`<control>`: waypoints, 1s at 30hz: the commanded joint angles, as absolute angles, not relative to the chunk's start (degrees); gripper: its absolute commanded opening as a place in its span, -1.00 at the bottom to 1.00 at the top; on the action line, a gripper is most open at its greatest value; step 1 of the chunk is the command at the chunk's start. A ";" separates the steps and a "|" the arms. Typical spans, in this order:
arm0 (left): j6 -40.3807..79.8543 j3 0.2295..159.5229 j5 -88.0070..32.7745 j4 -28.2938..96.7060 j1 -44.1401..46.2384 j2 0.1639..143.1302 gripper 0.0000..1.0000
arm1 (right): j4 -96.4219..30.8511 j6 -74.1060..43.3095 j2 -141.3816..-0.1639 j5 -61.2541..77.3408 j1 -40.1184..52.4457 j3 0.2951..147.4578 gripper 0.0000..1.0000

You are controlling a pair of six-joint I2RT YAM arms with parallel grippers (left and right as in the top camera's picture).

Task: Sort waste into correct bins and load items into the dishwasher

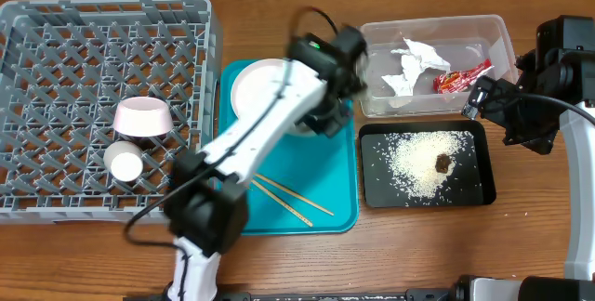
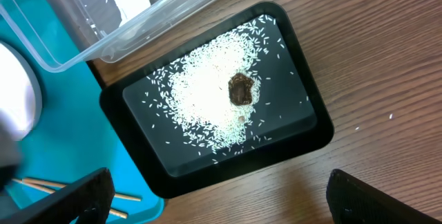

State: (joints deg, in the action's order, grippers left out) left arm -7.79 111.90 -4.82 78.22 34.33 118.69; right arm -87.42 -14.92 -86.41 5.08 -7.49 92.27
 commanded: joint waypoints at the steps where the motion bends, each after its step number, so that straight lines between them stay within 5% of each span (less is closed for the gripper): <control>1: -7.22 114.52 -9.34 77.84 26.39 109.60 -0.92 | -87.13 -14.74 -85.86 4.73 -7.68 93.01 1.00; 13: -23.29 114.48 -54.61 76.25 -13.43 111.20 -0.92 | -87.15 -14.76 -85.86 4.75 -7.68 93.01 1.00; 24: -29.54 114.48 -81.49 69.06 -25.39 127.92 -0.92 | -87.15 -14.76 -85.86 4.75 -7.68 93.01 1.00; 30: -27.22 114.48 -83.88 66.57 -28.64 133.60 -0.92 | -87.15 -14.96 -85.86 4.78 -7.68 93.01 1.00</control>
State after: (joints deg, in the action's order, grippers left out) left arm -27.38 113.99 -79.33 66.89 -27.20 131.26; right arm -87.44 -14.94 -86.41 5.10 -7.46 92.27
